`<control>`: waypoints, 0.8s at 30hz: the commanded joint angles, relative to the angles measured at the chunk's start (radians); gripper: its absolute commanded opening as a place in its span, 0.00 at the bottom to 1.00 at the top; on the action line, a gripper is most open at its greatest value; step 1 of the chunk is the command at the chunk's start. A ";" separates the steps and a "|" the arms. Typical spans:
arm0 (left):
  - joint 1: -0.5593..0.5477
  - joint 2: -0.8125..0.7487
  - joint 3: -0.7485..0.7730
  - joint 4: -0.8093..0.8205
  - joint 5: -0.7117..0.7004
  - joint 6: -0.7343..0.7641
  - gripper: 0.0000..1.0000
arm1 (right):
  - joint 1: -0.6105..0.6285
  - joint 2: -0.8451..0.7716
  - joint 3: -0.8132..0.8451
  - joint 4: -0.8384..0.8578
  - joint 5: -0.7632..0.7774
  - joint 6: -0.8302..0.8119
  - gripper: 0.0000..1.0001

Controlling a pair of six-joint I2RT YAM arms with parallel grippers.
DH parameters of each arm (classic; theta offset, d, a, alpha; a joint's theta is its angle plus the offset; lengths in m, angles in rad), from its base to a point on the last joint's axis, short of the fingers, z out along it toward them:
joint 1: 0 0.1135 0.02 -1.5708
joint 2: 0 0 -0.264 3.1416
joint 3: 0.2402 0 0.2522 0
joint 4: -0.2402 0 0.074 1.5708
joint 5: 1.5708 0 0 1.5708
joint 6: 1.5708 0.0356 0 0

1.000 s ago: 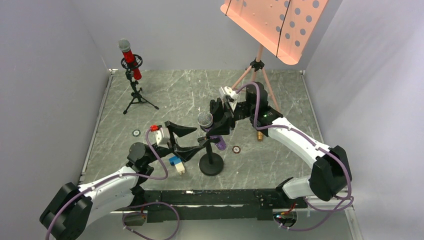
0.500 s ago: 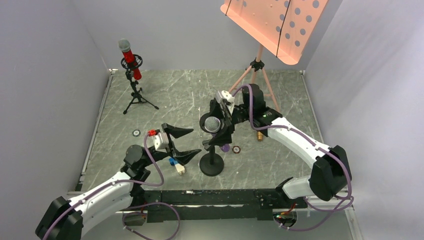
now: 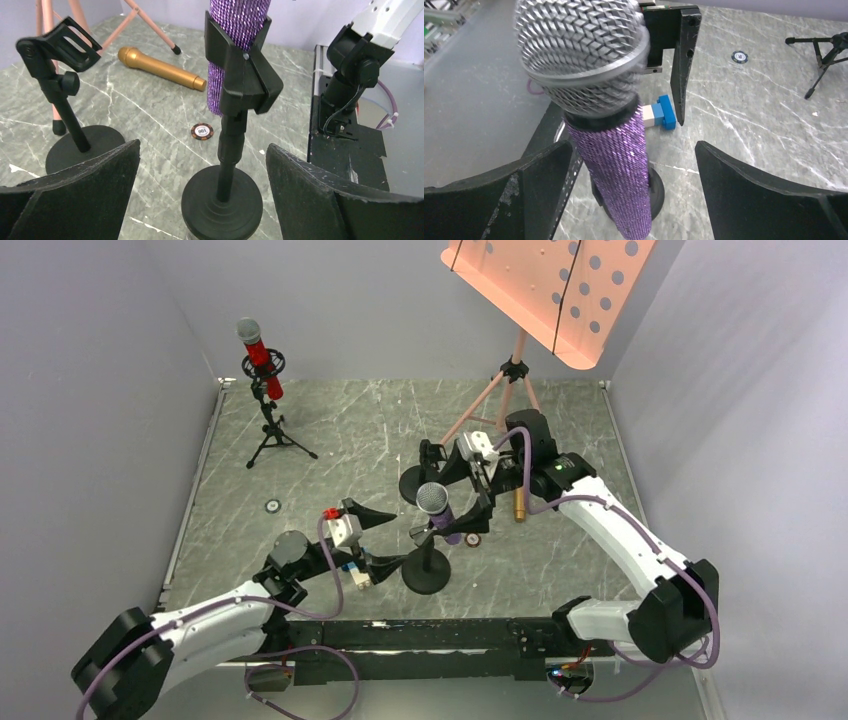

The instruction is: Attach the microphones to the stand

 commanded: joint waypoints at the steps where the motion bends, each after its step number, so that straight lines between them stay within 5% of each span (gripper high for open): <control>1: -0.033 0.069 0.049 0.057 -0.043 0.035 0.99 | -0.011 -0.045 0.015 -0.180 0.020 -0.236 1.00; 13: -0.158 0.290 0.055 0.286 -0.203 0.013 0.87 | -0.177 -0.157 -0.030 -0.366 0.033 -0.422 1.00; 24: -0.230 0.461 0.104 0.431 -0.227 -0.010 0.71 | -0.386 -0.229 -0.192 -0.175 -0.079 -0.268 1.00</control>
